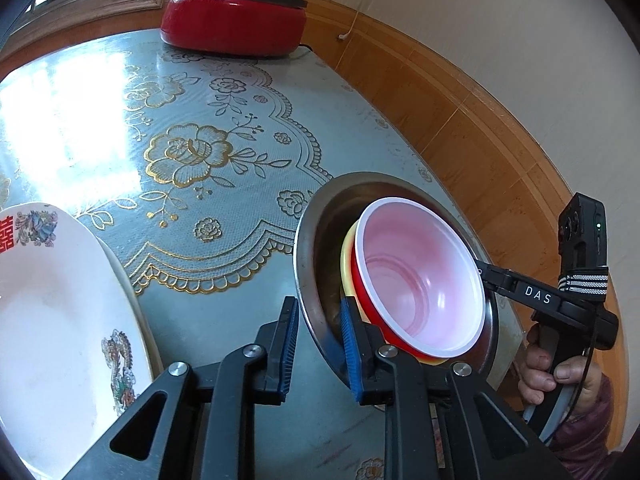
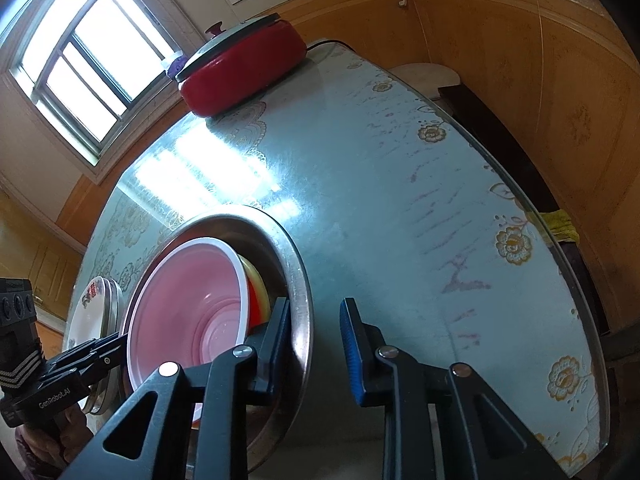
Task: Organize plates and bowls
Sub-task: 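Grasp the steel bowl rim with the left tool and lift it, then carry the steel bowl with nested bowls over the plate stack with the left tool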
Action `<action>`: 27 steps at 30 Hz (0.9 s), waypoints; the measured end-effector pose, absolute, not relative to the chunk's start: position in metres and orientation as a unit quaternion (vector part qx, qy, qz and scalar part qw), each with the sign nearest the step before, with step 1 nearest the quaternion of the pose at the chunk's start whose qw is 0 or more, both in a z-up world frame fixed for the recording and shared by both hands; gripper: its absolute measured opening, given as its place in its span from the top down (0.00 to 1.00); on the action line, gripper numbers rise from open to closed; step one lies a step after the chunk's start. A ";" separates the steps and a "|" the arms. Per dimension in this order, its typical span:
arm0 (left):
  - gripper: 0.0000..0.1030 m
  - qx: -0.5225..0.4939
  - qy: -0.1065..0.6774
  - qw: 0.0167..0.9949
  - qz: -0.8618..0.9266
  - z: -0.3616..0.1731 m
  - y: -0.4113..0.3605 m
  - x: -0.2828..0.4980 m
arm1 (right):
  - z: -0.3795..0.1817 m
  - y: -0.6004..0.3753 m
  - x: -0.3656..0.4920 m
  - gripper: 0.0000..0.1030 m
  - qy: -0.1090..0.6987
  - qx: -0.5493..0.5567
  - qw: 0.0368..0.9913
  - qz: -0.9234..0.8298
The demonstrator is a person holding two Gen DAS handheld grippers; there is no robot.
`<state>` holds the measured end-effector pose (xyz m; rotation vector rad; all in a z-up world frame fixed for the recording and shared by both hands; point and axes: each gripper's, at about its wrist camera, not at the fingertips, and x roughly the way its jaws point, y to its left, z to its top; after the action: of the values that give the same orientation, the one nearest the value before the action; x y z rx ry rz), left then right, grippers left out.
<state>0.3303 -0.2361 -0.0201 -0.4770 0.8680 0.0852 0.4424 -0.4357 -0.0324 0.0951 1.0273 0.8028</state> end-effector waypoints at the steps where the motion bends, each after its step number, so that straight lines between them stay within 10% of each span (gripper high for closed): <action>1: 0.79 -0.229 0.417 0.879 0.040 -0.020 -0.236 0.330 | -0.033 -0.436 0.444 0.76 0.482 0.049 0.790 0.374; 27: 0.82 -0.199 0.403 0.892 0.052 -0.014 -0.252 0.308 | -0.022 -0.432 0.428 0.91 0.481 0.031 0.781 0.397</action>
<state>0.3078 -0.2520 -0.0136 -0.4137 0.8360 0.1086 0.4280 -0.4321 -0.0217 0.0664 1.0394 0.8576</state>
